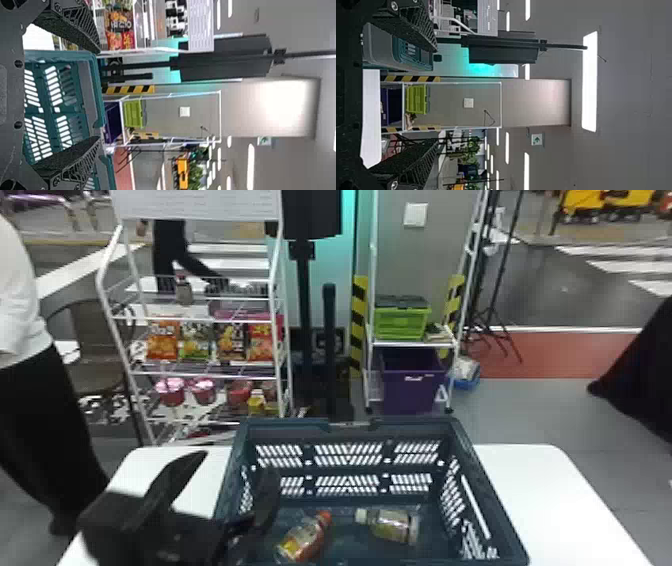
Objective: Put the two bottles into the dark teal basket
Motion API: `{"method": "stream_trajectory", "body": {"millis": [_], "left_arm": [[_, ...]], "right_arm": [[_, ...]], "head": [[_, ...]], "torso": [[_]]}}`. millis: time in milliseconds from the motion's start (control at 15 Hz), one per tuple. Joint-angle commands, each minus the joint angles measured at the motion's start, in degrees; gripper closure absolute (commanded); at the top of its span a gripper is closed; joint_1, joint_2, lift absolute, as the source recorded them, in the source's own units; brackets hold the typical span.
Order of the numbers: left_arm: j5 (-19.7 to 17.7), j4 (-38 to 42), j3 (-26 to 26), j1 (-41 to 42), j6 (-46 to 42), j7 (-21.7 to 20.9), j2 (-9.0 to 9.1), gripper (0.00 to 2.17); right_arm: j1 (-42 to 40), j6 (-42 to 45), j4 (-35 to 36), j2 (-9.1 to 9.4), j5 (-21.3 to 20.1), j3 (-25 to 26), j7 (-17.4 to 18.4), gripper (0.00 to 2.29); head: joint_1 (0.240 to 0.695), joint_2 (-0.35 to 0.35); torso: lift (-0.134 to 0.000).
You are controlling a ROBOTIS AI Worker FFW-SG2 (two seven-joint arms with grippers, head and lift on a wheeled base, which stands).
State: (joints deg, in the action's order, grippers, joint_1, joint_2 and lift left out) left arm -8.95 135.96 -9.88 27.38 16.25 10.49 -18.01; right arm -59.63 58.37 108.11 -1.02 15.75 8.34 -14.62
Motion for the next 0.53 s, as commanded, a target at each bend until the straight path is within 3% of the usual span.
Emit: {"method": "stream_trajectory", "body": {"millis": [0, 200, 467], "left_arm": [[1.48, -1.83, 1.53, 8.48, -12.07, 2.78, 0.79, 0.12], [3.41, -5.26, 2.5, 17.53, -30.88, 7.0, 0.96, 0.12], [4.91, -9.39, 1.97, 24.74, -43.54, 10.78, 1.58, 0.12]], "right_arm": [[0.39, -3.66, 1.75, -0.21, -1.07, -0.25, 0.03, 0.08], [0.3, -12.45, 5.7, 0.14, -3.01, -0.87, 0.03, 0.08], [-1.1, -22.12, 11.24, 0.67, -5.64, -2.98, 0.03, 0.08]], "head": [[0.499, 0.0], [0.499, 0.0], [0.499, 0.0]], "torso": [[0.0], [0.0], [0.0]]}}
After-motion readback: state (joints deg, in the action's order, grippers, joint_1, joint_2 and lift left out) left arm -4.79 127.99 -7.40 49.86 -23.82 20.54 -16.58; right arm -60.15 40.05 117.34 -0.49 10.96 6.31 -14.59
